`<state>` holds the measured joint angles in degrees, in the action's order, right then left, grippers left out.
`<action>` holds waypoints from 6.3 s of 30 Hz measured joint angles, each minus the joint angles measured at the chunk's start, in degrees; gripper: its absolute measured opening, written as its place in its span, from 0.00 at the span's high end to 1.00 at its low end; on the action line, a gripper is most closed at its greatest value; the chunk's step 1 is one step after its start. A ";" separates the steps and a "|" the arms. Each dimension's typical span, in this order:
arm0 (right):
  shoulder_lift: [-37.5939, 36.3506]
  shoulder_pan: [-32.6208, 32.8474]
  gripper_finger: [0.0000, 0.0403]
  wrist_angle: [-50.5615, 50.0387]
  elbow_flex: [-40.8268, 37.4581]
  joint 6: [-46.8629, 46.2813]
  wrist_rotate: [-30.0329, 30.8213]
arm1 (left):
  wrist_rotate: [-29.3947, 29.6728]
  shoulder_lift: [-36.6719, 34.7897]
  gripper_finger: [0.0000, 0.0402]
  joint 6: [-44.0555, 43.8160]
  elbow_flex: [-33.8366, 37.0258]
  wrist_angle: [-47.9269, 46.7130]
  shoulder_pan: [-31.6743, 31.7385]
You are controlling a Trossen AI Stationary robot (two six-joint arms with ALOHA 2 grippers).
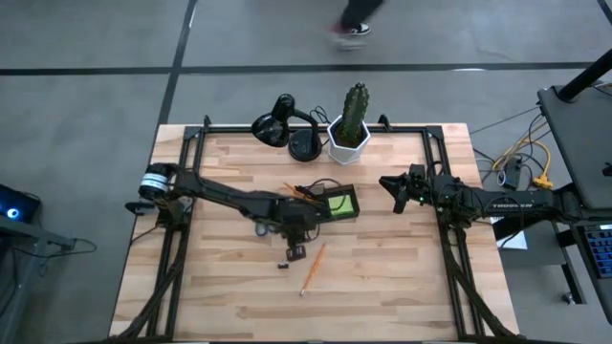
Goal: Pick and place office supplies into organizer
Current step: Put the blue eraser into the desk organizer, then put the black binder clip into the desk organizer
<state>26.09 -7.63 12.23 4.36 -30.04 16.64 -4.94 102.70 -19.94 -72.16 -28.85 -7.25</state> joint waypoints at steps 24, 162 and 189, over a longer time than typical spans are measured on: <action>-0.04 -0.01 0.85 0.00 0.00 0.00 -0.02 | 14.49 0.11 0.99 4.09 -6.99 -3.56 6.45; 0.26 -0.01 0.85 -3.04 -0.04 0.12 -0.07 | 0.95 -2.24 0.63 -3.74 5.12 -6.32 -12.74; 0.26 0.01 0.85 -3.02 -0.09 -1.51 0.00 | 0.92 -1.55 0.96 -3.67 5.16 -4.18 -12.63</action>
<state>26.35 -7.62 9.21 4.27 -31.55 16.64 -4.02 101.14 -23.62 -67.00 -33.03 -19.88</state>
